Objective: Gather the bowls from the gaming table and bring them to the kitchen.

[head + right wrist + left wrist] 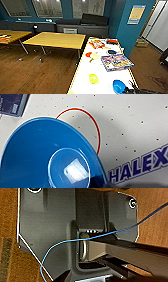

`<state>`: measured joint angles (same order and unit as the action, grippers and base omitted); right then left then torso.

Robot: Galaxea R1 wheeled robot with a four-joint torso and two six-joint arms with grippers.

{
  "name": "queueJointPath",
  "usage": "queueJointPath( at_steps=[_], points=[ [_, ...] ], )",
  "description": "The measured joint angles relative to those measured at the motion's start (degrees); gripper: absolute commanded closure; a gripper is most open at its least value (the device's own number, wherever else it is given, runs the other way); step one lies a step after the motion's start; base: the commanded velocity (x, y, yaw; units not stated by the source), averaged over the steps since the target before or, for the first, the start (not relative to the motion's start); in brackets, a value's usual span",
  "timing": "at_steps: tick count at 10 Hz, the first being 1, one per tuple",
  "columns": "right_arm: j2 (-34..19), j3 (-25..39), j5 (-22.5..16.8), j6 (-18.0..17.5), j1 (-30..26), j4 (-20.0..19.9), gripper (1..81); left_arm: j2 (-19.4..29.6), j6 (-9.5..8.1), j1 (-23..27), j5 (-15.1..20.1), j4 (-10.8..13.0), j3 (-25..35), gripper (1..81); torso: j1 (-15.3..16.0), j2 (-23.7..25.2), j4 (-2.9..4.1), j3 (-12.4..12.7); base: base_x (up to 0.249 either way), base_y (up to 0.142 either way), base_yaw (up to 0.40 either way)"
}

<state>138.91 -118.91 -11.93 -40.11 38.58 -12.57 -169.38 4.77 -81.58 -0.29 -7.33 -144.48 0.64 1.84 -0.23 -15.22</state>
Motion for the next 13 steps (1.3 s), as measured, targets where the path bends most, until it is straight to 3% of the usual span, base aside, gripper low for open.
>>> queueJointPath(
  at_steps=[4,9,11,13],
  points=[
    [-2.54,3.75,-1.62,-0.05,0.02,0.15,81.1,-0.02,0.0,0.0,0.05,0.0,0.0,1.0,0.02,0.0,0.0,0.0,0.0,0.0,0.0],
    [-21.27,19.43,-2.06,0.06,-0.3,2.93,81.1,0.44,0.18,-0.2,-0.87,0.02,0.3,1.0,0.05,0.0,0.0,0.0,0.0,0.0,0.0],
    [-28.29,24.11,-2.06,0.94,3.97,4.55,81.1,1.02,0.2,-0.17,-1.46,0.02,0.83,1.0,0.05,0.0,0.0,0.0,0.0,0.0,0.0],
    [-31.26,29.94,-1.76,3.95,11.85,5.63,81.1,2.26,0.44,-0.15,-1.55,0.02,3.39,1.0,0.02,0.0,0.0,0.0,0.0,0.0,0.0]
  ],
)
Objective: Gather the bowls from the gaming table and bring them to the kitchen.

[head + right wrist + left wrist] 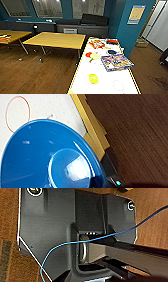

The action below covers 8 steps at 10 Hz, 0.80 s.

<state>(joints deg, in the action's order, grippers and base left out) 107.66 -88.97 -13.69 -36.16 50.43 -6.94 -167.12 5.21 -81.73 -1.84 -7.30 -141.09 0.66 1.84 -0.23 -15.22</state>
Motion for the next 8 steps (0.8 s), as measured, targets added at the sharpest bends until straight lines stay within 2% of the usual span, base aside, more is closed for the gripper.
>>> queueJointPath(
  at_steps=[5,7,8],
  points=[
    [-6.39,6.03,10.34,7.14,16.48,0.88,81.1,8.63,-0.09,0.83,-0.13,-0.02,14.14,1.0,0.0,0.0,0.0,0.02,0.0,0.0,0.0],
    [-6.67,6.85,15.45,9.16,21.55,1.62,81.1,13.31,-0.09,1.41,-0.09,0.0,21.64,1.0,0.0,0.0,0.0,0.02,0.0,0.0,0.0],
    [-6.39,6.96,16.74,9.62,23.58,2.61,81.1,15.65,-0.11,1.83,-0.06,0.0,25.27,1.0,0.0,0.0,0.0,0.02,0.0,0.0,0.0]
  ],
)
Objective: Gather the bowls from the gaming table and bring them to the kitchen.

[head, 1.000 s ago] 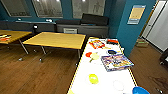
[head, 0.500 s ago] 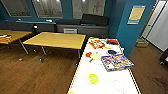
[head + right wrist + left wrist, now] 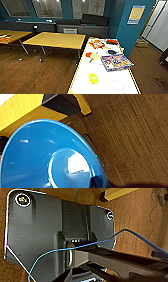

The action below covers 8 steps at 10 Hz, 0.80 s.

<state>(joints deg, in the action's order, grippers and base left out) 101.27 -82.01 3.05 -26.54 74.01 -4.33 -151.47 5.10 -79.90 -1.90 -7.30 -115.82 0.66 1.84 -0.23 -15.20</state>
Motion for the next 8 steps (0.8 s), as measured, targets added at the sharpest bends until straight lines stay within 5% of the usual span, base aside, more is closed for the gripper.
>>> queueJointPath(
  at_steps=[5,8],
  points=[
    [10.61,-4.53,5.08,1.49,5.51,4.43,81.1,15.49,-2.68,4.02,-1.01,-0.05,18.71,1.0,-0.02,0.0,0.0,0.0,0.0,0.0,0.0],
    [13.56,-6.0,9.48,1.99,9.36,6.86,81.1,27.82,-6.8,8.97,-2.01,-0.11,30.43,1.0,-0.02,0.0,0.0,0.0,0.0,0.0,0.0]
  ],
)
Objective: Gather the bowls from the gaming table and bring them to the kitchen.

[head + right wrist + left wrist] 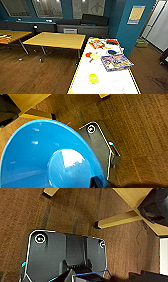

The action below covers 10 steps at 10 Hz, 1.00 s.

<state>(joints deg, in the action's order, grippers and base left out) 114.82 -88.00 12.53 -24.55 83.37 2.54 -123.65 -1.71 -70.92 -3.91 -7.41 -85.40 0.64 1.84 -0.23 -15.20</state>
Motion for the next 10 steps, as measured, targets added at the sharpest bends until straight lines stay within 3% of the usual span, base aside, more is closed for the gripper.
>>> queueJointPath(
  at_steps=[1,3,4,5,6,7,10],
  points=[
    [0.83,-0.22,0.91,0.11,0.78,0.35,81.1,3.23,-1.77,0.95,-0.27,-0.07,3.36,1.0,0.0,0.0,0.0,0.0,0.0,0.0,0.0],
    [2.24,-3.01,3.73,0.11,2.88,0.44,81.1,7.08,-8.37,3.82,-0.55,-0.33,9.02,1.0,0.0,0.0,0.0,0.0,0.0,0.0,0.0],
    [3.51,-3.83,4.91,0.11,3.97,0.44,81.1,8.83,-13.97,6.27,-1.1,-0.38,11.12,1.0,0.0,0.0,0.0,0.0,0.0,0.0,0.0],
    [4.97,-3.84,5.81,0.11,4.56,0.44,81.1,10.4,-18.1,8.25,-1.1,-0.44,12.17,1.0,0.0,0.0,0.0,0.0,0.0,0.0,0.0],
    [6.05,-3.84,6.29,0.11,4.74,0.44,81.1,11.43,-20.18,10.24,-0.99,-0.44,12.24,1.0,0.0,0.0,0.0,0.0,0.0,0.0,0.0],
    [6.31,-3.91,6.84,0.11,4.69,0.44,81.1,11.97,-21.08,12.85,-0.35,-0.41,12.24,1.0,0.0,0.0,0.0,0.0,0.0,0.0,0.0],
    [7.67,-4.96,7.01,0.16,3.95,0.74,81.1,11.85,-22.38,20.52,5.12,0.59,12.63,1.0,0.0,0.0,0.0,0.0,0.0,0.0,0.0]
  ],
)
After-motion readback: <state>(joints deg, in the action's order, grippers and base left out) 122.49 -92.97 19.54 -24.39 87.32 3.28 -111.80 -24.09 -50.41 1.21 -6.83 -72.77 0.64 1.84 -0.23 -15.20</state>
